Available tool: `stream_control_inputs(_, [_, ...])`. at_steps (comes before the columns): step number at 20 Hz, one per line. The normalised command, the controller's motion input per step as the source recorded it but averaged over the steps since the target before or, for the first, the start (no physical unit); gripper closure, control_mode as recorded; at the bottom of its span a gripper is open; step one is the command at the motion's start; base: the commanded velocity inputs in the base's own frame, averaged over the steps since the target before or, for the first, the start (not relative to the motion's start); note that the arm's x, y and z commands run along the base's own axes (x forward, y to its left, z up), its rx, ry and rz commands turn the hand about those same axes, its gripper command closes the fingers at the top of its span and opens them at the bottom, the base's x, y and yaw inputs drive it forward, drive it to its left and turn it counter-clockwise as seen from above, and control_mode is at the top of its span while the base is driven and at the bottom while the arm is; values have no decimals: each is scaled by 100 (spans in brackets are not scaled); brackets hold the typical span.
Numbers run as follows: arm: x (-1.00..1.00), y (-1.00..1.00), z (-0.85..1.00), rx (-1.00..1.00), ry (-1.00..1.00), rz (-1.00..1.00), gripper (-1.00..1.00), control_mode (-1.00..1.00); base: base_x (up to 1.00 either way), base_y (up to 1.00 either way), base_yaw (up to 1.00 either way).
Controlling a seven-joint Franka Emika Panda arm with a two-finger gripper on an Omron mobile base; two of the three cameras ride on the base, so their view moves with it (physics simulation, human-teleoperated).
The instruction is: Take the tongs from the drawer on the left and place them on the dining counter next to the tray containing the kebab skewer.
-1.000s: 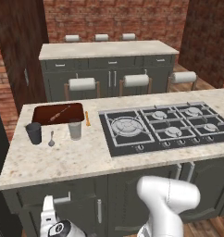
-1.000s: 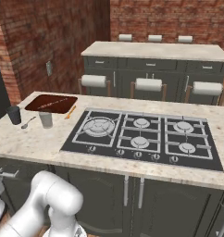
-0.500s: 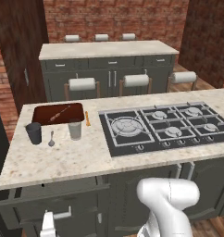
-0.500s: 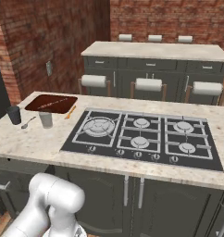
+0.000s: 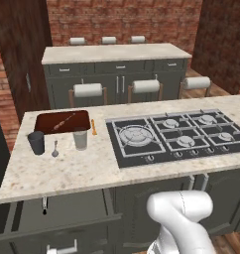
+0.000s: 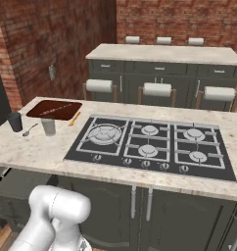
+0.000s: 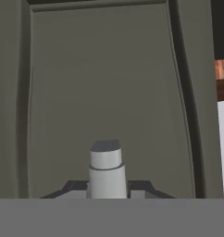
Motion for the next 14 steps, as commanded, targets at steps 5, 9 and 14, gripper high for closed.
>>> stream_control_inputs(5, [-76, 0, 0, 4, 0, 0, 100, -100, 0, 0, 0])
stream_control_inputs(9, [-73, 0, 0, 3, 0, 0, 100, -100, 0, 0, 0])
stream_control_inputs(14, [-62, 0, 0, 2, 0, 0, 100, -100, 0, 0, 0])
